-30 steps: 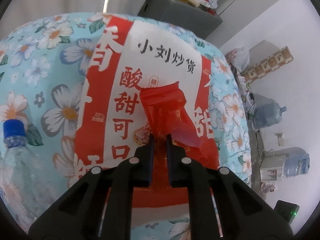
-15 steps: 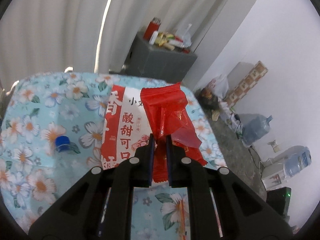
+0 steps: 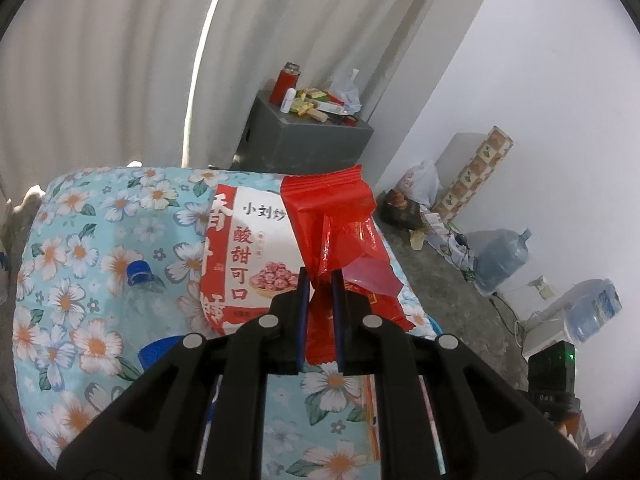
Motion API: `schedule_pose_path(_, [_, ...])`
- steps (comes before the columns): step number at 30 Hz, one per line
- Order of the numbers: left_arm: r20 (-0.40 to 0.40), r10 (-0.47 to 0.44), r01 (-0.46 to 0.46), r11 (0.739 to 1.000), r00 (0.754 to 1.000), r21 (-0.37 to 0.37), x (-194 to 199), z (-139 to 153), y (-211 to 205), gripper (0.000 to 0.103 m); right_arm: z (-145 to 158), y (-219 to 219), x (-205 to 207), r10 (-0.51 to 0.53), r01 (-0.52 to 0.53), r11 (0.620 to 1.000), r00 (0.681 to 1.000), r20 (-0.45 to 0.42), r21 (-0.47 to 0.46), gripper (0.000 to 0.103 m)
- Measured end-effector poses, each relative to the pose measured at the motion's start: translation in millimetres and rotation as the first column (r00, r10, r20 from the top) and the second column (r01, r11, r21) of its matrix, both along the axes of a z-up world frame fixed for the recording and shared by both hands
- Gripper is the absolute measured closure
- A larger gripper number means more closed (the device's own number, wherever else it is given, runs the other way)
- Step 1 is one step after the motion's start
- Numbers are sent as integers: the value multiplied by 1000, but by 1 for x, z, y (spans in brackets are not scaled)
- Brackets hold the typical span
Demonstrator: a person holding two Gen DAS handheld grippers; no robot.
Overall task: Collect trash
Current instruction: 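Carry clear bag and red wrapper over the blue wastebasket and open both tools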
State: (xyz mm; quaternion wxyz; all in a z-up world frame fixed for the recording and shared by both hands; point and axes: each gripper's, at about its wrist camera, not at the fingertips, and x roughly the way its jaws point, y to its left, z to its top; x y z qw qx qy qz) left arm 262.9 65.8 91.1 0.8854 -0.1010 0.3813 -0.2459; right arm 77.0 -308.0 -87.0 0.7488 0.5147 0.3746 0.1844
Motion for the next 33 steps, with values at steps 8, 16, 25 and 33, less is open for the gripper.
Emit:
schedule_pose_path(8, [29, -54, 54, 999, 998, 8, -16, 10, -25, 94, 5, -19, -10, -53, 52, 999, 998, 32, 15, 95])
schedule_pose_path(16, [33, -115, 114, 993, 993, 23, -24, 12, -58, 94, 5, -38, -22, -99, 97, 995, 994, 54, 29, 95])
schedule_pose_path(25, [33, -170, 168, 985, 985, 43, -30, 12, -96, 94, -3, -60, -33, -150, 147, 988, 987, 66, 55, 95])
schedule_pose_path(33, [27, -218, 216, 974, 976, 68, -36, 11, -131, 94, -10, -79, -45, -191, 185, 979, 979, 72, 83, 95])
